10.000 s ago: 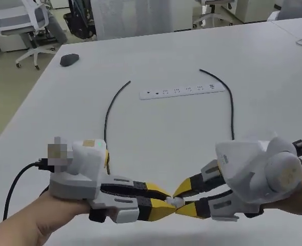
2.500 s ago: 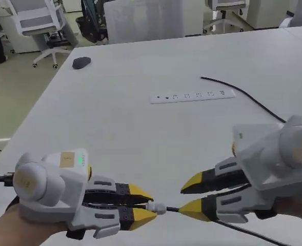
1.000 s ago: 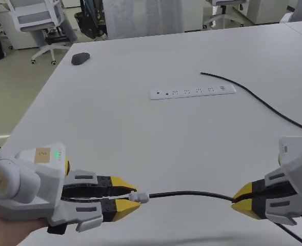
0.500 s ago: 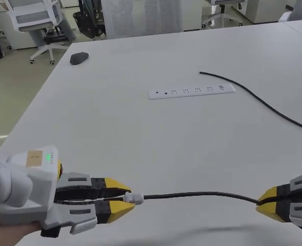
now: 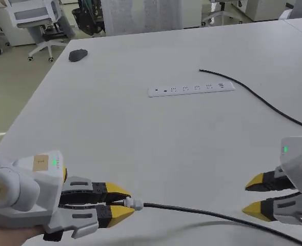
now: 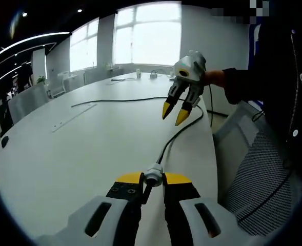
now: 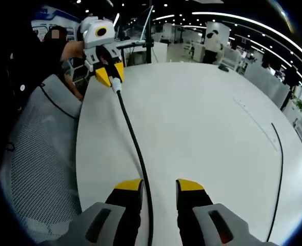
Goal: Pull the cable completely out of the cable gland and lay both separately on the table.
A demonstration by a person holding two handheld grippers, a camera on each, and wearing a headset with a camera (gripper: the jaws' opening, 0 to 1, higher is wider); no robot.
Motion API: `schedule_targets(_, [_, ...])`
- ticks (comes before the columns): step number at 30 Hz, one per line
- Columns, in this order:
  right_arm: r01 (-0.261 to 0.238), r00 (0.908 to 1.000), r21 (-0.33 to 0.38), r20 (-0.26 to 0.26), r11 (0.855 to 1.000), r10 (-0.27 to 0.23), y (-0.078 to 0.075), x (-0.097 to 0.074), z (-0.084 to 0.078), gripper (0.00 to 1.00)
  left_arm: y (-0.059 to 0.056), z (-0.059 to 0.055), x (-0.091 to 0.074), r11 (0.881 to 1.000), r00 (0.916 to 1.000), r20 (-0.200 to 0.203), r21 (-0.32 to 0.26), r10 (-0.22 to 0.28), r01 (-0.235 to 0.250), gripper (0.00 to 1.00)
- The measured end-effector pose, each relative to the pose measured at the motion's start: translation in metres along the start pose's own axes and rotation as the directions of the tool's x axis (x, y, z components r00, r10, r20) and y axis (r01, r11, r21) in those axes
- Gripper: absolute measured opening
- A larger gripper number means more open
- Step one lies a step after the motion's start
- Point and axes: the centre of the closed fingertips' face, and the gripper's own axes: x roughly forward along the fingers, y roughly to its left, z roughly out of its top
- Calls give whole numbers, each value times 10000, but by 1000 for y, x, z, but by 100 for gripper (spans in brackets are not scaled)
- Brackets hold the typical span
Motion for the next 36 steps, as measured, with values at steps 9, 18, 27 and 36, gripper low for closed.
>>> schedule_targets(9, [-1595,9811,-1275,896,9789,1715,46,51,70,17,-4,9,2,9999,9997,199,2,-119,119,15])
schedule_targets(18, [-2130,9696,-1843,813,9595,2309,61,79,86,12,-4,7,0,9999,9996,238,-4,-136,136,15])
schedule_targets(27, [-2289,9675,-2223,552,9477,2466,69,81,86,0,-4,2,-6,10000,9995,324,-43,-35,37,15])
schedule_targets(36, [-2308,9708,-2361,97,9439,2398,72,79,78,0,-2,-11,-28,9982,9974,558,-416,462,-439,15])
